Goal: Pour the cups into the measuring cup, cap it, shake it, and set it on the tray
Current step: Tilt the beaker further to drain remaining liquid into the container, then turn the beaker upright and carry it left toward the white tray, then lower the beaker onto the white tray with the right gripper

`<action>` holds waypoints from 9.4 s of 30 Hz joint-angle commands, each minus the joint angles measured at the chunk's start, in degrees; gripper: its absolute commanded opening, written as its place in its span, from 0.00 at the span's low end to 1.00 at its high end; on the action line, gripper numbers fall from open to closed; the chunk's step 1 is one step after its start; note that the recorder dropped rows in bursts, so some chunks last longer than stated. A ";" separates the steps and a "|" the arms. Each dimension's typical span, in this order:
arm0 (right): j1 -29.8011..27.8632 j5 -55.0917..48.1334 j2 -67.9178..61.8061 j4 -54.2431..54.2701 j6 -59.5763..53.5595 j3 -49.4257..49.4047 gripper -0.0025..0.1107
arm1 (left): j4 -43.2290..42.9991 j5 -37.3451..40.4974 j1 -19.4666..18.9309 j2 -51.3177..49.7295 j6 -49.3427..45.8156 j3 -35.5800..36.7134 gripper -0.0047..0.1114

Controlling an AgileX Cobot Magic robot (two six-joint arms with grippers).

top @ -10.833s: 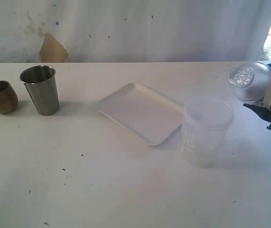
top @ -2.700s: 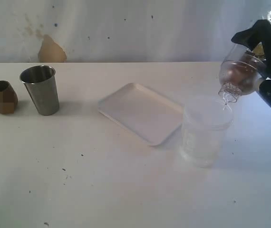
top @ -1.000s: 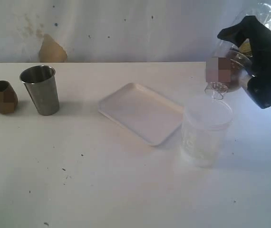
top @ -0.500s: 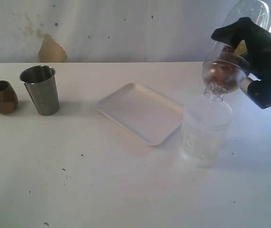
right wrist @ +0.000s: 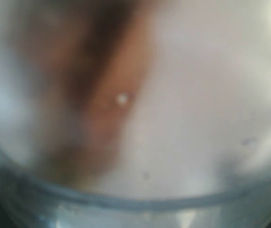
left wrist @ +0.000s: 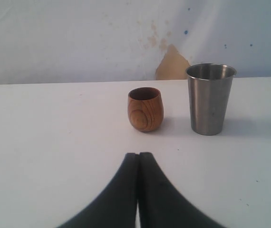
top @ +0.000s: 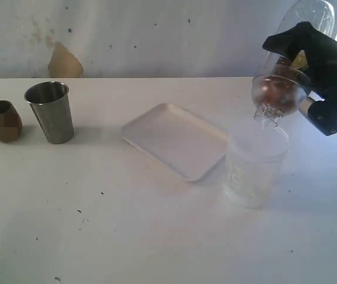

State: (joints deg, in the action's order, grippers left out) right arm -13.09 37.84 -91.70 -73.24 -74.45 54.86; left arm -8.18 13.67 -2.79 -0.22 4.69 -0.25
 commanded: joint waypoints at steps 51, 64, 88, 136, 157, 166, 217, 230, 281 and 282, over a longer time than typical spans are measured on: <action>-0.13 0.93 0.29 1.16 -4.88 0.70 0.02 | 0.39 -0.06 0.11 0.22 0.16 0.25 0.04; -0.13 0.93 0.29 1.16 -4.88 0.70 0.02 | 0.39 -0.06 0.11 0.22 0.16 0.25 0.04; -0.13 1.04 0.29 1.16 -5.87 0.70 0.02 | 0.39 -0.06 0.11 0.22 0.16 0.25 0.04; -0.13 4.04 0.29 1.16 58.20 0.70 0.02 | 0.39 -0.06 0.11 0.22 0.16 0.25 0.04; 0.02 22.41 0.20 12.12 103.15 0.70 0.02 | 0.39 -0.06 0.11 0.22 0.16 0.25 0.04; 4.18 16.30 0.17 20.95 141.56 3.11 0.02 | 0.39 -0.06 0.11 0.22 0.16 0.25 0.04; 30.07 0.03 -35.87 37.77 106.55 29.67 0.02 | 0.39 -0.06 0.11 0.22 0.16 0.25 0.04; 29.55 -2.81 -35.87 37.39 104.39 29.67 0.02 | 0.39 -0.06 0.11 0.22 0.16 0.25 0.04; 29.55 -1.92 -35.76 41.28 101.52 25.65 0.67 | 0.39 -0.06 0.11 0.22 0.16 0.25 0.04; 29.55 -1.81 -35.76 41.28 101.51 25.65 0.67 | 0.39 -0.06 0.11 0.22 0.16 0.25 0.04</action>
State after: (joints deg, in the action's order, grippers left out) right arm 16.93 34.48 -128.38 -32.13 26.93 80.60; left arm -8.18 13.67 -2.79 -0.22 4.69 -0.25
